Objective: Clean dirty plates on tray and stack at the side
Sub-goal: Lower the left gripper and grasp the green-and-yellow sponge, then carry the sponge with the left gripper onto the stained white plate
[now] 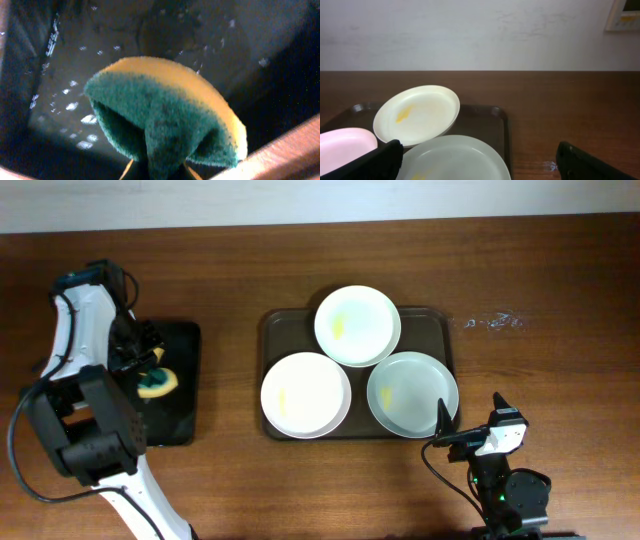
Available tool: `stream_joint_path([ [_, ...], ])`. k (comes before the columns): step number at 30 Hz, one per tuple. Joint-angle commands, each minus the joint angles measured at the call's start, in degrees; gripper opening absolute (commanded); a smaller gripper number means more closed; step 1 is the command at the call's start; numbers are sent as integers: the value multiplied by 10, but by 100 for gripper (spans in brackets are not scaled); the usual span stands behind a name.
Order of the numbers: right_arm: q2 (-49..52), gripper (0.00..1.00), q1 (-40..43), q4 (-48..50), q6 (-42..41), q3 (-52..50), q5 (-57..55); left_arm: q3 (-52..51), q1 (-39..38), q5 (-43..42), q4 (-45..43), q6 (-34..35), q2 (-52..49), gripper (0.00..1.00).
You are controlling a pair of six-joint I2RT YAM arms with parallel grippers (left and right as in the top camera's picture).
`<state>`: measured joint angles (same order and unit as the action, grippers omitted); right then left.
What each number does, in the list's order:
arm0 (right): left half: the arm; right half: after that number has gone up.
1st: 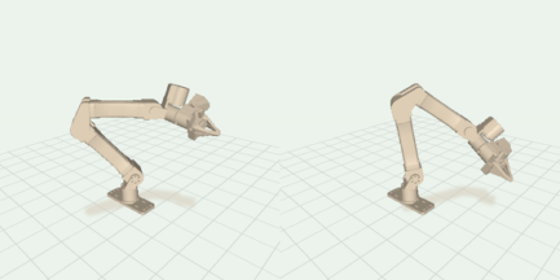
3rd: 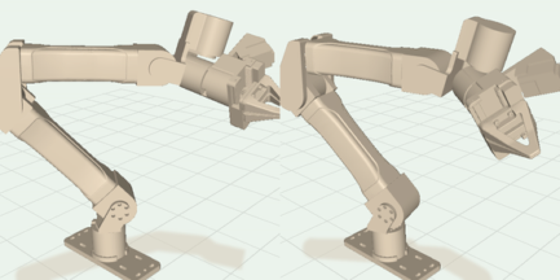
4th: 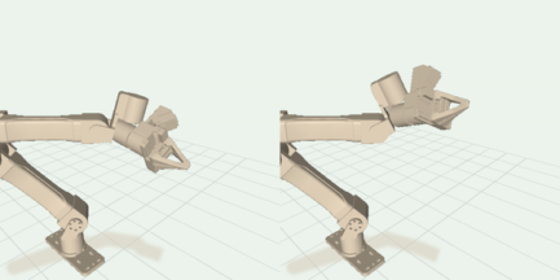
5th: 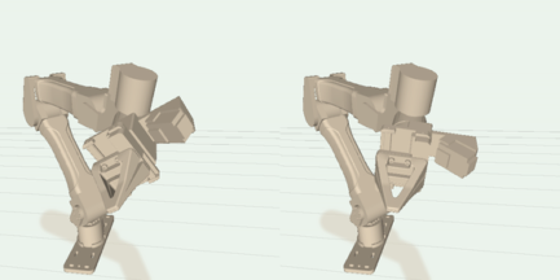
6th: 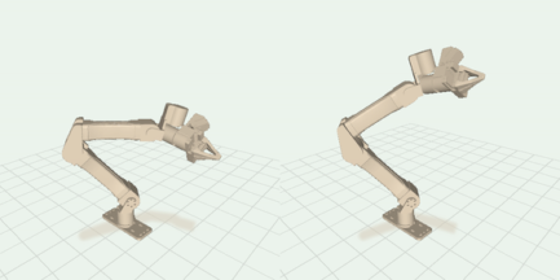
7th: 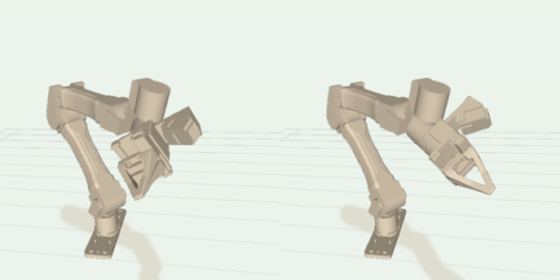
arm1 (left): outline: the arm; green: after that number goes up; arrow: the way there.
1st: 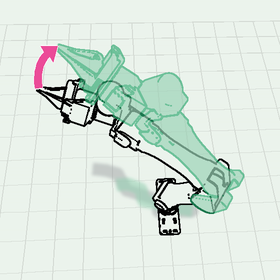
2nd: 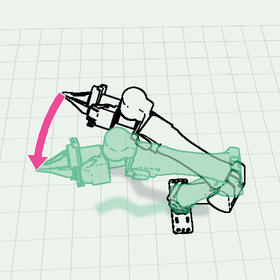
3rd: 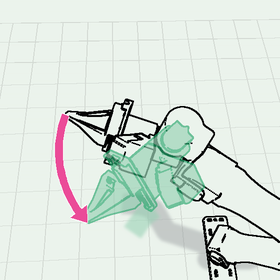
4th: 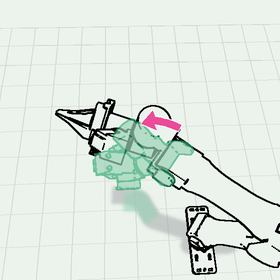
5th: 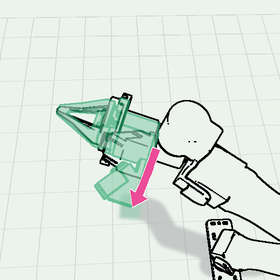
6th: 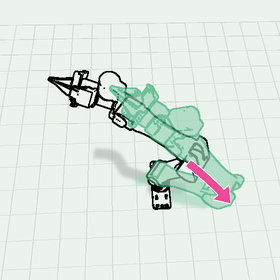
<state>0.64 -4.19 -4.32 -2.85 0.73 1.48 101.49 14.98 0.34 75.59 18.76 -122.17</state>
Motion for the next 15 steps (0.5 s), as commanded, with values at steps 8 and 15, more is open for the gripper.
stream_joint_path([
  [8, -4, 99, -3, -2, 1, -4, -3, 68, -2, 27, 57, -11, 1, 0],
  [15, -4, 98, -3, -2, 1, -4, -3, 328, 4, -21, 212, -49, 5, 0],
])
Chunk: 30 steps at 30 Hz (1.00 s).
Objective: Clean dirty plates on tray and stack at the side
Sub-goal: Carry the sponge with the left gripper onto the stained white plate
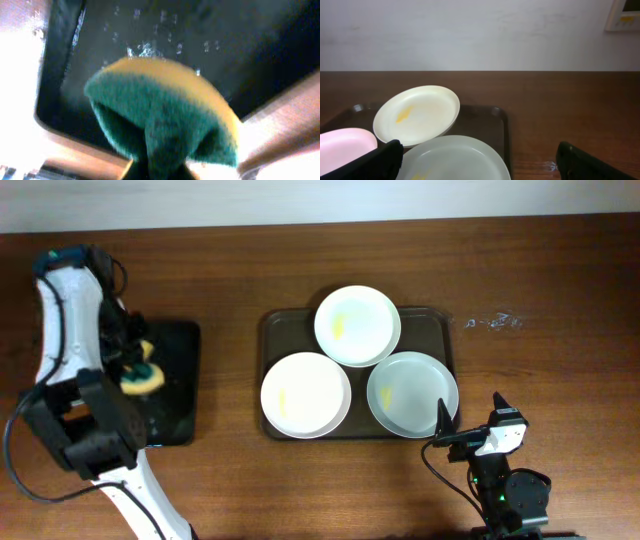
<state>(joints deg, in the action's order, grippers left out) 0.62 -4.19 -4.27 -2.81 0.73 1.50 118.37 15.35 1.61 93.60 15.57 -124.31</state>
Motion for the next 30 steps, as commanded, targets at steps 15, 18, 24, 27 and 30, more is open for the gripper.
stream_joint_path([
  [15, -4, 98, -3, -2, 0, -4, -3, -276, -422, -119, -315, 94, 111, 0],
  [18, -4, 98, -3, -2, 0, -4, -3, -350, -439, -118, -396, 110, 111, 0],
  [24, -4, 98, -3, -2, 0, -4, -3, -353, -443, -118, -397, 110, 115, 82],
  [27, -4, 98, -3, -2, 0, -4, -3, -276, -417, -118, -330, 109, 165, 86],
  [30, -4, 98, -3, -2, 0, -4, -3, -225, -374, -107, -294, 110, 262, 87],
])
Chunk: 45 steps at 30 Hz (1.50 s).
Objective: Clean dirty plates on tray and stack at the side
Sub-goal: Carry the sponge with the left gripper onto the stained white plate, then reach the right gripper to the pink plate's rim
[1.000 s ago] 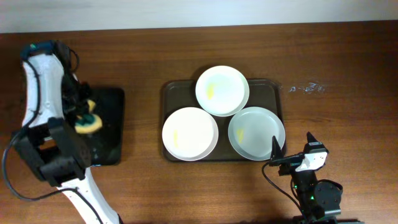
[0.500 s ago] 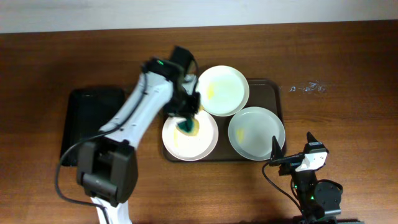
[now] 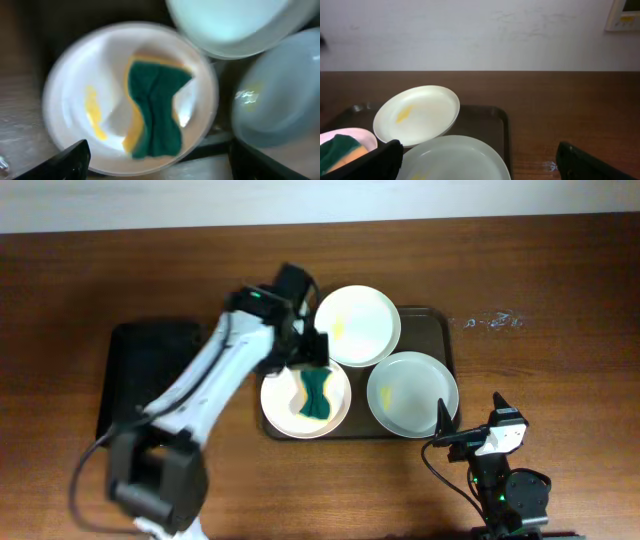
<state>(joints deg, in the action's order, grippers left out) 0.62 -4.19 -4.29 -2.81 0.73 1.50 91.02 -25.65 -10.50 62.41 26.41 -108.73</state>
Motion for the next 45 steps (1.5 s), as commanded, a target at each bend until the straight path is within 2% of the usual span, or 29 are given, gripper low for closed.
stream_joint_path([
  [1, -4, 98, -3, -2, 0, -4, -3, 48, 61, 38, 42, 1, 147, 89],
  [3, -4, 98, -3, -2, 0, -4, -3, 48, 94, 90, 97, 1, 183, 100],
  [6, -4, 99, -3, -2, 0, -4, -3, 46, 124, 141, 205, 1, 192, 99],
  [7, -4, 98, -3, 3, -37, -4, 34, 44, 125, 142, 239, 1, 192, 100],
  [8, -4, 98, -3, 28, -212, -4, 260, 28, 123, 144, 249, 1, 192, 99],
  [9, -4, 99, -3, 66, -255, -4, 329, 19, 123, 144, 239, 1, 192, 100],
  [11, -4, 98, -3, 248, -271, -2, 404, 11, 123, 143, 236, 1, 191, 99],
  [12, -3, 98, -2, 357, -282, 27, 382, 10, 123, 142, 241, 1, 191, 100],
  [13, -2, 98, -2, 356, -281, 73, 343, 10, 123, 142, 247, 1, 191, 99],
  [15, 33, 98, -2, 169, -179, 252, 284, 10, 123, 142, 256, 1, 191, 99],
  [16, 86, 98, -2, -6, -107, 386, 254, 10, 123, 142, 257, 1, 191, 99],
  [18, 270, 98, -2, -432, -20, 694, 182, 10, 123, 140, 256, 1, 191, 99],
  [19, 341, 98, -2, -559, 16, 789, 182, 10, 123, 130, 255, 1, 191, 99],
  [20, 422, 98, -3, -670, 21, 885, 186, 10, 123, 120, 251, 1, 191, 99],
  [21, 496, 98, -3, -734, 4, 961, 249, 10, 123, 113, 246, 1, 191, 100],
  [22, 549, 98, -3, -778, 3, 1005, 309, 10, 123, 111, 240, 1, 191, 99],
  [23, 594, 99, -3, -782, 2, 1026, 339, 10, 123, 102, 233, 1, 191, 100],
  [24, 642, 89, -3, -779, 2, 1027, 365, 10, 123, 97, 229, 1, 191, 99],
  [26, 718, 47, -30, -807, 2, 1020, 327, 10, 123, 97, 229, 1, 191, 99],
  [28, 772, 53, -75, -804, -36, 986, 258, 10, 123, 97, 218, 1, 191, 100],
  [29, 791, 53, -92, -791, -40, 962, 242, 10, 123, 97, 216, 1, 191, 100],
  [33, 862, 53, -159, -588, -160, 785, 185, 10, 123, 97, 216, 1, 191, 100],
  [35, 902, 53, -173, -481, -172, 728, 206, 10, 123, 97, 217, 1, 191, 100],
  [39, 1027, 47, -198, -398, -183, 713, 183, 10, 123, 97, 216, 1, 191, 100],
  [41, 1060, 42, -199, -398, -187, 713, 173, 10, 123, 97, 216, 1, 191, 100],
  [45, 1085, 42, -217, -376, -146, 711, 172, 10, 123, 97, 216, 1, 191, 100],
])
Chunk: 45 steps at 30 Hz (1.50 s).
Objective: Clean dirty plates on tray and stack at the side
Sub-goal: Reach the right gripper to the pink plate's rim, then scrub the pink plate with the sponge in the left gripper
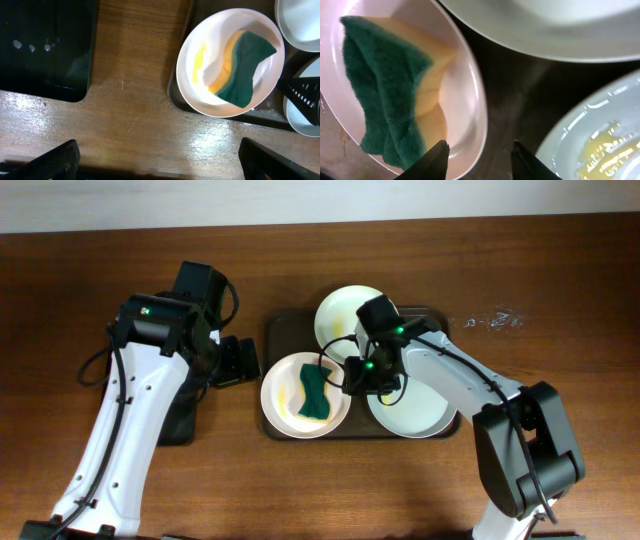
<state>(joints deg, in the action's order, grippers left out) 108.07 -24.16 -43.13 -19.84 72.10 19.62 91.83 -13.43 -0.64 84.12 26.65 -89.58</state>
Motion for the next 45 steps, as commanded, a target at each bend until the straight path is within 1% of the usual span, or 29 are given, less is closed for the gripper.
stream_joint_path([
  [1, 12, 43, -23, 21, 24, -4, -15, 2, 1, -2, -1, -1, -1, 100],
  [3, 12, 43, -32, 32, 23, -5, -28, 2, 1, -2, -1, -2, -1, 100],
  [4, 12, 43, -33, 31, 6, -5, -52, 2, 1, -2, -1, -2, -1, 100],
  [8, 19, 43, -32, 38, 5, -7, -87, 2, 1, -2, 0, -2, -1, 100],
  [13, 52, 43, -33, 50, 7, -7, -74, 2, 1, -2, -1, -2, -1, 100],
  [14, 57, 42, -33, 50, 7, -7, -74, 2, 1, -3, -5, -1, -1, 99],
  [15, 61, 38, -33, 50, 7, -8, -74, 2, 1, -12, -6, -1, -1, 96],
  [16, 65, 28, -33, 50, 7, -9, -64, 0, -1, -22, -9, -2, -2, 86],
  [17, 65, 19, -33, 50, 7, -9, -61, 0, -3, -21, -11, -6, -5, 72],
  [18, 65, 17, -33, 48, 7, -9, -59, -8, -11, -22, -14, -8, -13, 20],
  [19, 65, 16, -33, 46, 7, -9, -59, -16, -14, -25, -20, -8, -16, 18],
  [20, 65, 16, -33, 44, 9, -9, -49, -42, -21, -38, -43, -8, -18, 25],
  [21, 65, 16, -31, 44, 9, -9, -32, -82, -30, -79, -87, -28, -18, 30],
  [22, 65, 16, -31, 44, 9, -9, -26, -115, -36, -137, -131, -69, -19, 42],
  [23, 65, 16, -31, 44, 9, -9, -26, -151, -40, -166, -171, -74, -19, 48],
  [24, 65, 16, -31, 44, 9, -9, -26, -189, -41, -176, -215, -75, -19, 52],
  [25, 65, 16, -31, 44, 9, -9, -26, -220, -41, -178, -257, -74, -20, 53],
  [26, 65, 16, -31, 44, 9, -9, -27, -255, -41, -202, -320, -74, -27, 53],
  [27, 65, 16, -31, 45, 9, -9, -27, -274, -42, -215, -355, -73, -35, 53],
  [29, 65, 17, -31, 46, 9, -9, -27, -295, -49, -217, -413, -68, -61, 57],
  [30, 65, 16, -31, 46, 9, -9, -27, -295, -64, -222, -436, -68, -83, 60],
  [31, 65, 17, -31, 48, 9, -9, -27, -295, -76, -221, -453, -68, -100, 66],
  [34, 65, 17, -31, 49, 9, -9, -27, -295, -98, -255, -502, -68, -141, 68],
  [35, 65, 16, -31, 49, 9, -9, -27, -295, -101, -255, -509, -68, -147, 68],
  [38, 65, 16, -31, 49, 10, -9, -27, -295, -102, -211, -509, -68, -160, 61],
  [40, 65, 16, -31, 49, 10, -9, -27, -295, -102, -167, -507, -68, -160, 45],
  [43, 65, 17, -31, 48, 10, -9, -36, -295, -102, -73, -503, -68, -160, 34],
  [44, 65, 17, -31, 48, 9, -9, -38, -296, -102, -40, -503, -68, -160, 21],
  [45, 65, 17, -31, 48, 9, -9, -38, -296, -102, -8, -503, -68, -160, 15],
])
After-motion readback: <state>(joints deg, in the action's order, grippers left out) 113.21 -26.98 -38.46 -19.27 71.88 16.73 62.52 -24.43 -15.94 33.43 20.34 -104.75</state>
